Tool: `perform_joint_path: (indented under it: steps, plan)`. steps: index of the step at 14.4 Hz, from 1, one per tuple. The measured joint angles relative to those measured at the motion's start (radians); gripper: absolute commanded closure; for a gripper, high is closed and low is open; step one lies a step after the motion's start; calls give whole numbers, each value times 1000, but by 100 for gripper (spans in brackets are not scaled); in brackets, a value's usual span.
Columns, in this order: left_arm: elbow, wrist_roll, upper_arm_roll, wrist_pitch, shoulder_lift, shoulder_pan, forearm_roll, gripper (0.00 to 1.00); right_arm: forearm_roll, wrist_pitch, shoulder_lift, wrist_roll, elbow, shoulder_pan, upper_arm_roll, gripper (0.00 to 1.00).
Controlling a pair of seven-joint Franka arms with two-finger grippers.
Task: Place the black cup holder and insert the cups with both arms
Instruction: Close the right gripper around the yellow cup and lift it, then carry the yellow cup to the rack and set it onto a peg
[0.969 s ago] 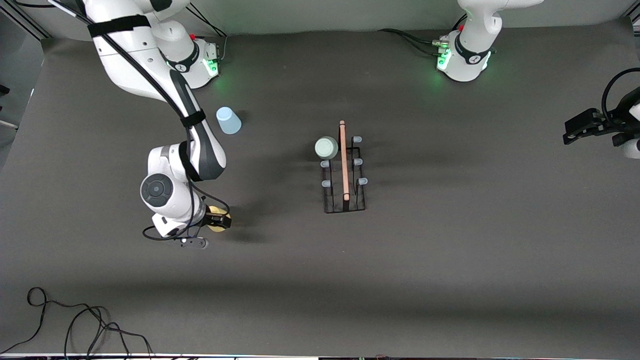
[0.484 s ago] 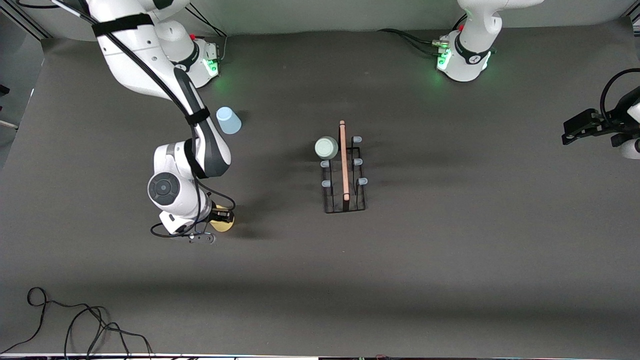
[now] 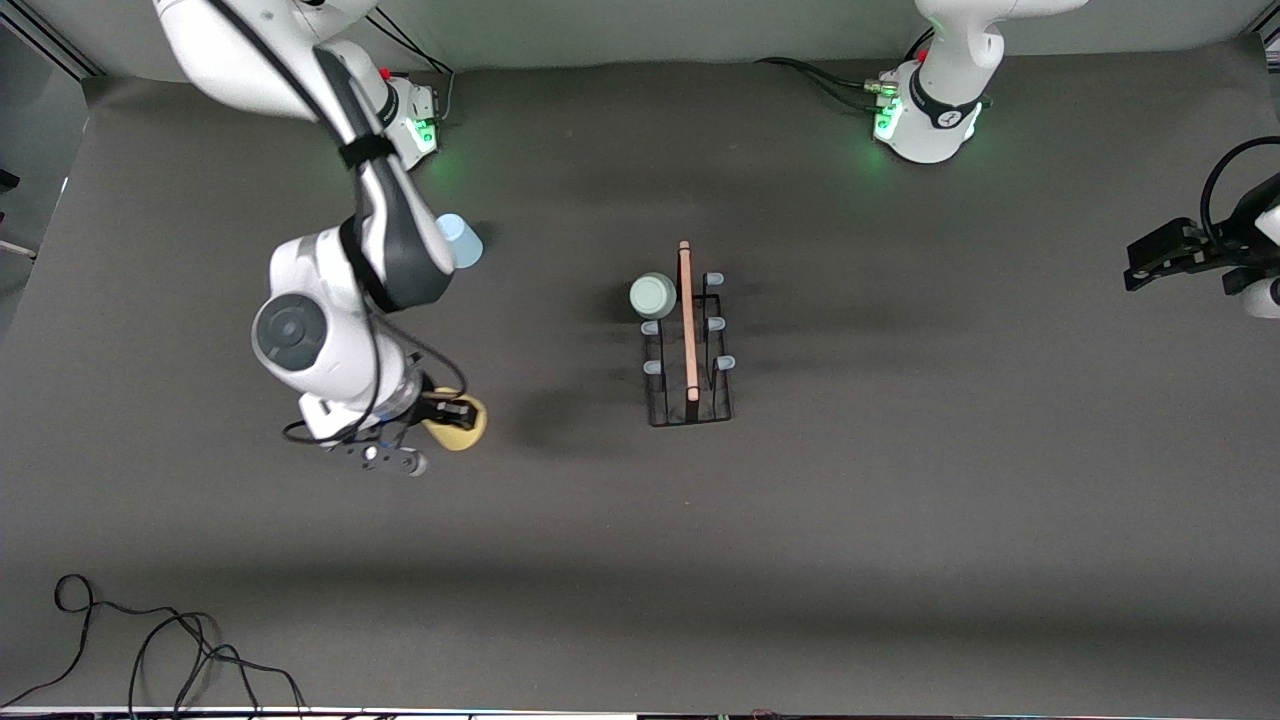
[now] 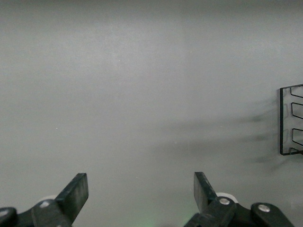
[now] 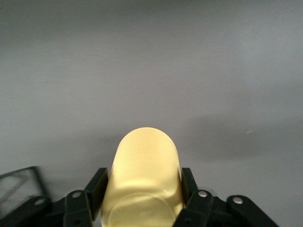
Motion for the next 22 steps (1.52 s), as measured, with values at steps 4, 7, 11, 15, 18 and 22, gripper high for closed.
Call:
perform_joint_path:
  steps: [4,7,11,15,18,22]
  plan:
    - [0,0,-4,-1,-6,-1,0,1,91,2,19,243,84,134,3,100]
    - [0,0,-4,-2,-13,-1,0,1,92,37,44,378,116,210,3,100]
    - [-2,0,-4,-2,-14,-1,0,4,87,95,78,492,122,293,2,100]
    - [-2,0,-3,-2,-14,0,0,4,83,143,119,525,123,327,2,100]
    - [-2,0,-1,-2,-14,0,0,4,83,157,151,528,126,336,2,43]
    - [-2,0,-1,-2,-14,0,0,7,69,159,168,528,146,335,-10,0]
